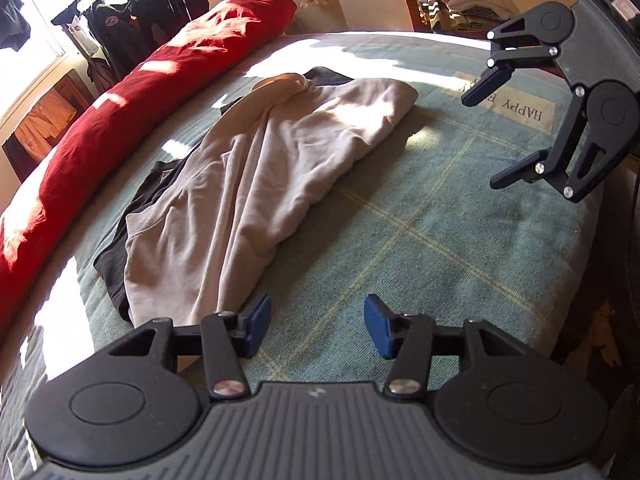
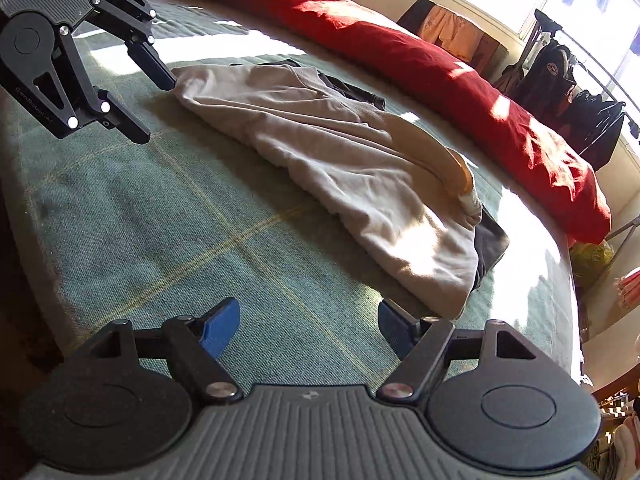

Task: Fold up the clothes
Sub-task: 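Lay the hem down, open both grippers and withdraw them, then move both open grippers to the white ribbed cuff of the grey sweatshirt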

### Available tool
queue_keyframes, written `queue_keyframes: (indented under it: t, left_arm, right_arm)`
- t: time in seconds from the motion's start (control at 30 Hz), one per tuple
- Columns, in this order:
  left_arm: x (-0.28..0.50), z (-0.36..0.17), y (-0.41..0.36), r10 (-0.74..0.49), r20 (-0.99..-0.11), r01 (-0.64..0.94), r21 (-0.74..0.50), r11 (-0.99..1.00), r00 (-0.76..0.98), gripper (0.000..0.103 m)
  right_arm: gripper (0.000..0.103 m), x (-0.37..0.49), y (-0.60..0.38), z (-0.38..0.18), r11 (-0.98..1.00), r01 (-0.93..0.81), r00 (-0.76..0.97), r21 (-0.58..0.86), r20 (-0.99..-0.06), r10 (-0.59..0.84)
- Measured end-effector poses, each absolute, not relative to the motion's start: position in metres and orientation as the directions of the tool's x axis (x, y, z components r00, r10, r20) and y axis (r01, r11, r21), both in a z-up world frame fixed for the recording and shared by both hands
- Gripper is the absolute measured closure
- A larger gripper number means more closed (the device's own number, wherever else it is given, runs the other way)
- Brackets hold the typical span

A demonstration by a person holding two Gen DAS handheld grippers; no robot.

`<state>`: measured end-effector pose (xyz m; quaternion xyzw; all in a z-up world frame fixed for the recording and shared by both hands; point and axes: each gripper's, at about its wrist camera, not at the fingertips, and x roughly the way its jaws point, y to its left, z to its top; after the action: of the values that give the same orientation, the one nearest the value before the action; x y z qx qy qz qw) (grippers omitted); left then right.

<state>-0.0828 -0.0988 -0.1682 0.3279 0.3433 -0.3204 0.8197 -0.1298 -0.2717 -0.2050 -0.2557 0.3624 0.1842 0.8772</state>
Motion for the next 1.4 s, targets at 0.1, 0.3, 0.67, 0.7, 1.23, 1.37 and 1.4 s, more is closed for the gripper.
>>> queue_keyframes:
  t: [0.1, 0.3, 0.67, 0.7, 1.23, 1.37, 1.4]
  left_arm:
    - [-0.067, -0.168, -0.097, -0.299, -0.765, 0.733, 0.309, 0.606, 0.570, 0.050]
    - [0.007, -0.170, -0.082, -0.332, -0.755, 0.685, 0.205, 0.699, 0.565, 0.051]
    - [0.150, -0.207, -0.060, -0.468, -0.749, 0.629, -0.089, 0.772, 0.469, 0.051]
    - [0.158, -0.210, -0.059, -0.451, -0.762, 0.619, -0.085, 0.781, 0.465, 0.050]
    - [0.223, -0.146, -0.029, -0.317, -0.898, 0.386, -0.188, 0.903, 0.304, 0.051]
    - [0.229, -0.137, -0.035, -0.286, -0.916, 0.332, -0.186, 0.925, 0.283, 0.052]
    - [0.229, -0.134, -0.037, -0.273, -0.918, 0.326, -0.175, 0.929, 0.288, 0.052]
  right_arm:
    - [0.023, -0.122, -0.275, -0.201, 0.810, -0.505, 0.674, -0.299, -0.723, 0.154]
    - [0.021, -0.067, -0.285, -0.202, 0.863, -0.462, 0.692, -0.204, -0.691, 0.207]
    - [0.021, 0.060, -0.304, -0.242, 0.911, -0.412, 0.634, -0.008, -0.720, 0.280]
    - [0.018, 0.066, -0.306, -0.247, 0.917, -0.399, 0.611, 0.025, -0.738, 0.286]
    - [0.000, 0.102, -0.294, -0.255, 0.951, -0.274, 0.356, 0.140, -0.904, 0.236]
    - [0.000, 0.110, -0.295, -0.253, 0.943, -0.297, 0.303, 0.154, -0.921, 0.246]
    - [0.000, 0.112, -0.296, -0.252, 0.939, -0.304, 0.292, 0.161, -0.922, 0.253]
